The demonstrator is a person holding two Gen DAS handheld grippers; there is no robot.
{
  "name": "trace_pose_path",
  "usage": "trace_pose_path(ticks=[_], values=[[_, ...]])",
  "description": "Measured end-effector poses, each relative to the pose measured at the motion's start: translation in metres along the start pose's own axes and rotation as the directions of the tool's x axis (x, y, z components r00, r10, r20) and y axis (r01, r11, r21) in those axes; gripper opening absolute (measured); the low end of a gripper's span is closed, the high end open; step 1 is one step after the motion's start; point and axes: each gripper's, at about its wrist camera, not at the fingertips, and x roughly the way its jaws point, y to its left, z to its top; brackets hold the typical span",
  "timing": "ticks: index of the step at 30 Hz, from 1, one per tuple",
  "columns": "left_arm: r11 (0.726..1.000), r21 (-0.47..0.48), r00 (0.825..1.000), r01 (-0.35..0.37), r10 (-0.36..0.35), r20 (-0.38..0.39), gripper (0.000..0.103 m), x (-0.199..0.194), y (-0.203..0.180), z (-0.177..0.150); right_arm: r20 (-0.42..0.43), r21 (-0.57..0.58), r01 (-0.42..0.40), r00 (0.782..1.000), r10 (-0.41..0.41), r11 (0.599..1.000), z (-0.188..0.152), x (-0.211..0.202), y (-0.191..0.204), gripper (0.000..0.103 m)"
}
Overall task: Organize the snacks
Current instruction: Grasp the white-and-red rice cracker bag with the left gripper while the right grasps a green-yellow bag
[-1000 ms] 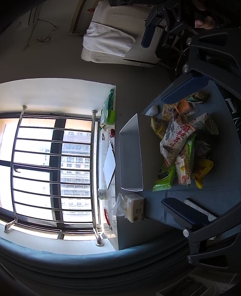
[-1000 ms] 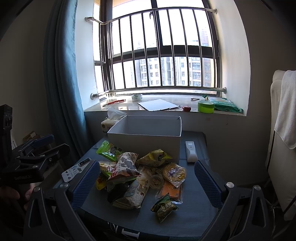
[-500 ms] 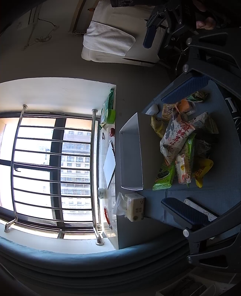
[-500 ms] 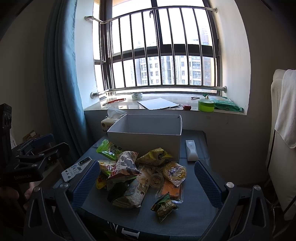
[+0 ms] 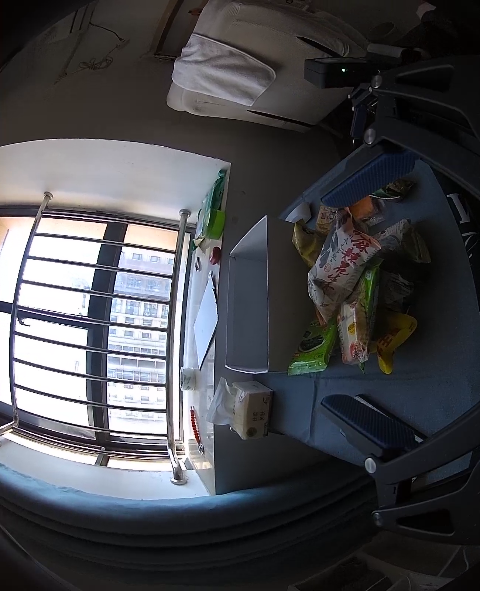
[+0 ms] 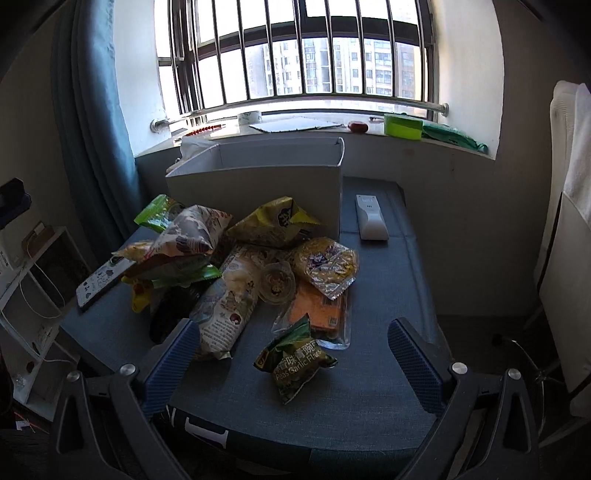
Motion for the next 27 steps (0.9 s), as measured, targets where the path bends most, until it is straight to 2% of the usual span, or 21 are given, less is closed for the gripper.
trace_pose_path(ticks=[5, 8, 9, 10, 11, 12, 13, 14, 18, 24, 27], values=[[1.0, -0.009, 1.0, -0.006, 0.006, -0.02, 0.103, 0.006, 0.003, -0.005, -0.109, -0.005, 0.037, 0.993, -0.037, 0.999, -0.018, 0.047, -0.006, 0.103], [1.0, -0.013, 1.0, -0.004, 0.004, -0.031, 0.103, 0.01, 0.004, -0.007, -0.121, 0.012, -0.004, 0.993, 0.005, 1.0, -0.023, 0.058, -0.011, 0.103], [1.0, -0.014, 0.999, -0.003, 0.003, -0.037, 0.103, 0.012, 0.005, -0.008, -0.126, 0.021, -0.032, 0.991, 0.034, 0.999, -0.024, 0.06, -0.012, 0.098], [1.0, -0.013, 0.999, -0.002, 0.002, -0.043, 0.103, 0.013, 0.004, -0.009, -0.14, 0.029, -0.054, 0.988, 0.057, 0.998, -0.025, 0.062, -0.013, 0.087], [1.0, -0.012, 0.999, -0.001, 0.0, -0.047, 0.103, 0.015, 0.004, -0.01, -0.155, 0.035, -0.063, 0.986, 0.068, 0.997, -0.026, 0.064, -0.013, 0.069], [1.0, -0.012, 0.999, 0.002, -0.002, -0.051, 0.103, 0.017, 0.004, -0.011, -0.149, 0.018, -0.043, 0.988, 0.045, 0.999, -0.027, 0.065, -0.011, 0.064], [1.0, -0.011, 0.998, 0.004, -0.004, -0.057, 0.103, 0.019, 0.003, -0.012, -0.152, -0.009, -0.045, 0.987, 0.043, 0.999, -0.027, 0.065, -0.009, 0.044], [1.0, -0.01, 0.998, 0.007, -0.007, -0.062, 0.103, 0.02, 0.003, -0.013, -0.149, -0.021, -0.051, 0.988, 0.047, 0.998, -0.028, 0.064, -0.008, 0.037], [1.0, -0.003, 0.996, 0.014, -0.014, -0.086, 0.103, 0.029, -0.001, -0.016, -0.128, 0.058, -0.131, 0.982, 0.137, 0.99, -0.031, 0.058, -0.017, 0.035], [0.999, 0.003, 0.987, 0.04, -0.039, -0.154, 0.103, 0.061, -0.017, -0.014, -0.01, 0.107, -0.162, 0.986, 0.164, 0.981, -0.022, 0.021, -0.022, 0.034], [1.0, -0.002, 0.973, 0.021, -0.02, -0.231, 0.103, 0.091, -0.029, -0.006, 0.035, 0.101, -0.165, 0.986, 0.162, 0.981, -0.015, -0.001, -0.022, 0.034]])
